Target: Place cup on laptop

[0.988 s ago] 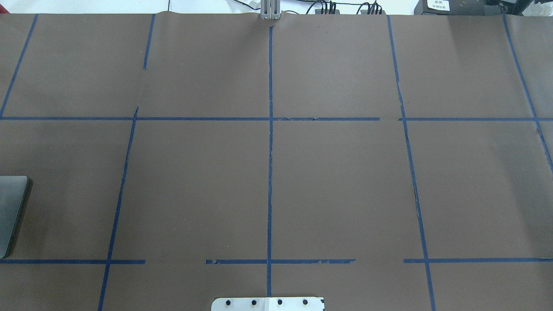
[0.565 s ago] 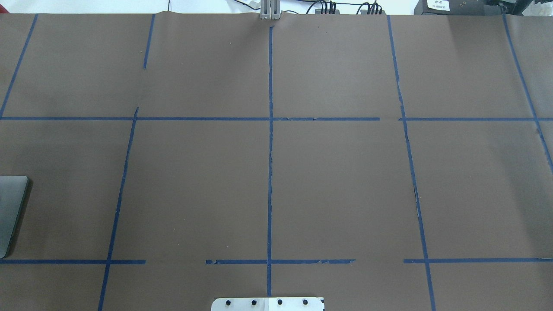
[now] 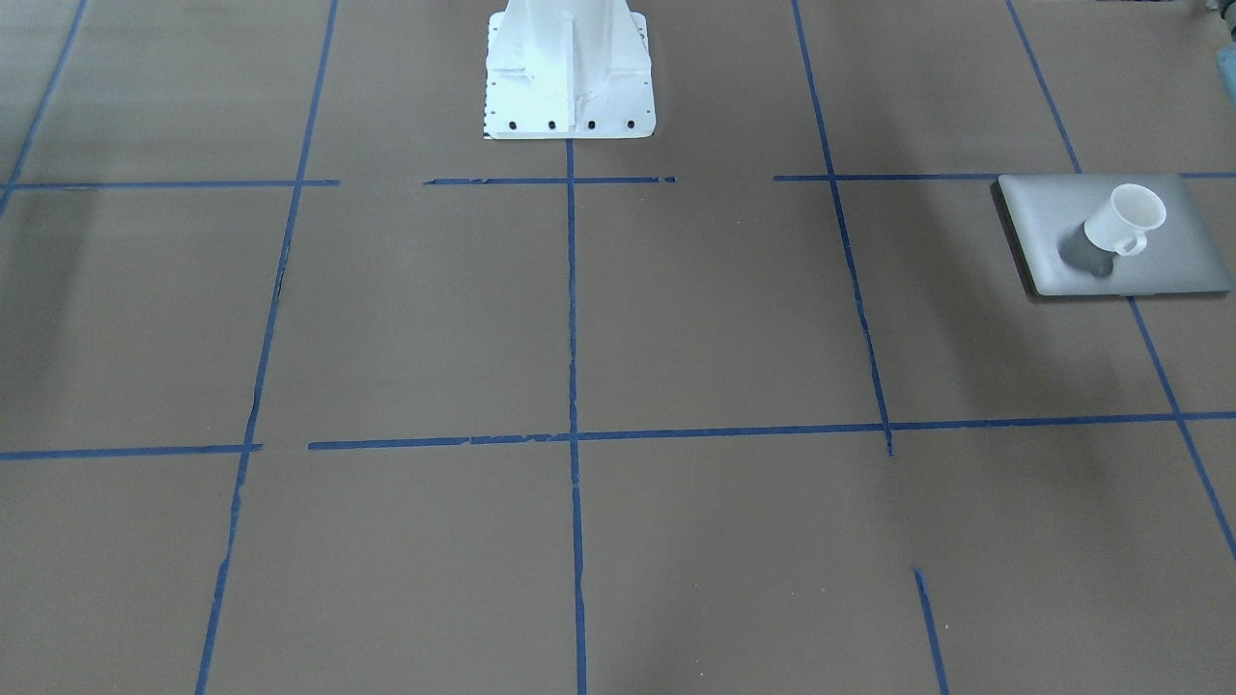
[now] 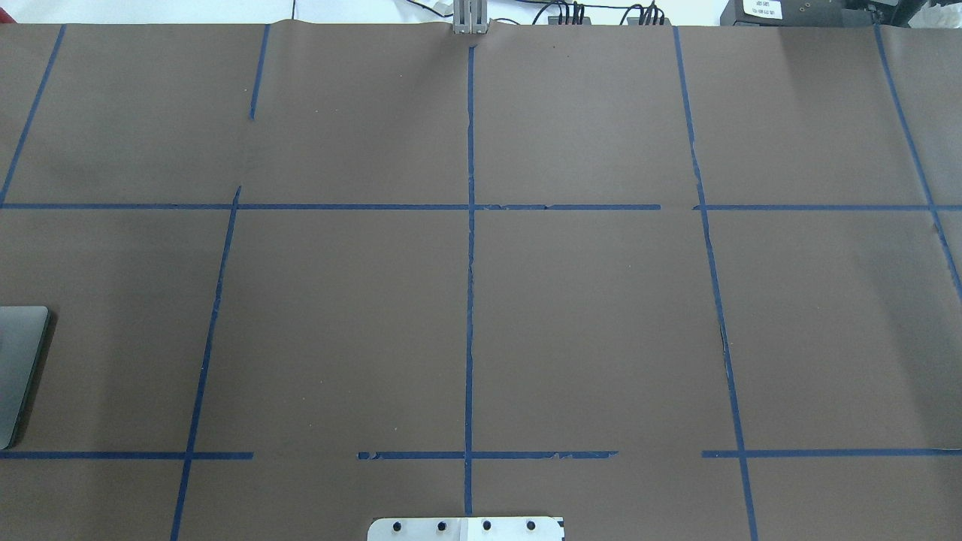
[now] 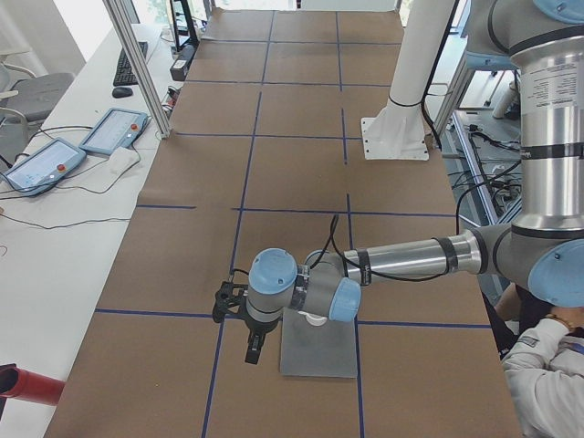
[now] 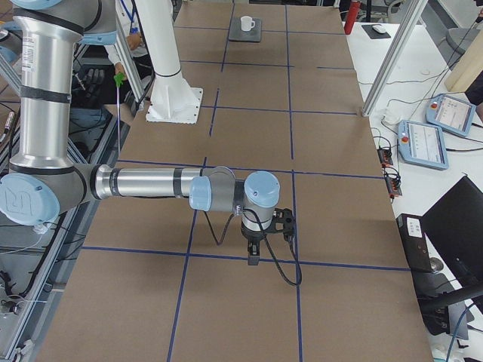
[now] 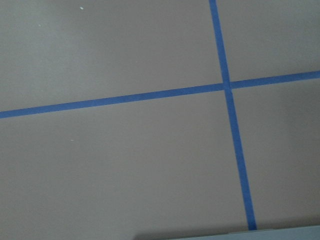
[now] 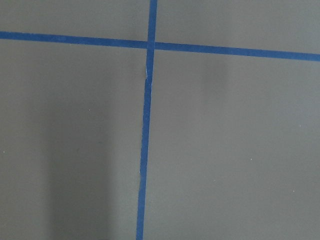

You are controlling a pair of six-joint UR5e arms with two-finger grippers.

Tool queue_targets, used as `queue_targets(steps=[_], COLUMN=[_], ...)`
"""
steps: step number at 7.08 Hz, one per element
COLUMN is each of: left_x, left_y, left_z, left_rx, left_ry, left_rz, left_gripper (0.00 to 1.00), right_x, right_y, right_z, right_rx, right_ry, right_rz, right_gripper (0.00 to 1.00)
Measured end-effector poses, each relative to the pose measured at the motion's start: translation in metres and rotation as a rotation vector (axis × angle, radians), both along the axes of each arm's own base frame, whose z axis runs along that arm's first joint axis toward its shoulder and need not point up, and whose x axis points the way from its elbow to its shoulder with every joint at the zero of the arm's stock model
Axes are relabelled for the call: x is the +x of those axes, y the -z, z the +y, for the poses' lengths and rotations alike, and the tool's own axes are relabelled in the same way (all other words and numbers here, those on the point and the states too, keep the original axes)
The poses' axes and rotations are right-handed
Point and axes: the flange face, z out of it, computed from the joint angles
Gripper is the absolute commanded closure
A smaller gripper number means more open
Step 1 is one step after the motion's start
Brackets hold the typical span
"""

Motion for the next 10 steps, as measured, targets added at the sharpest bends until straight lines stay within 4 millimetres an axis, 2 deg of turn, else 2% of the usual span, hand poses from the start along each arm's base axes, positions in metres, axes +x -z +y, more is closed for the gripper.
queue_targets(steps=[1, 2, 3, 4, 5, 10], left_x=[-0.031, -0.045, -0.047, -0.044, -0.038, 0.021], left_y=[0.016, 0.042, 0.069, 0.089, 0.099, 0.109], left_z=[-0.011, -0.017, -0.020, -0.019, -0.019, -0.021], left_rx=[-0.030, -0.062, -0.088, -0.107, -0.121, -0.130], left_ry=[-0.006, 0.002, 0.023, 0.044, 0.053, -0.054], left_rz=[-0.004, 0.015, 0.060, 0.096, 0.115, 0.121], left_gripper=[0.00, 0.00, 0.00, 0.00, 0.00, 0.00], right_x=[0.000, 0.000, 0.000, 0.000, 0.000, 0.000], right_y=[0.000, 0.000, 0.000, 0.000, 0.000, 0.000], right_z=[0.000, 0.000, 0.000, 0.000, 0.000, 0.000], right_rx=[0.000, 0.000, 0.000, 0.000, 0.000, 0.000], right_ry=[0.000, 0.000, 0.000, 0.000, 0.000, 0.000], right_rz=[0.000, 0.001, 0.000, 0.000, 0.000, 0.000], right_gripper=[0.00, 0.00, 0.00, 0.00, 0.00, 0.00])
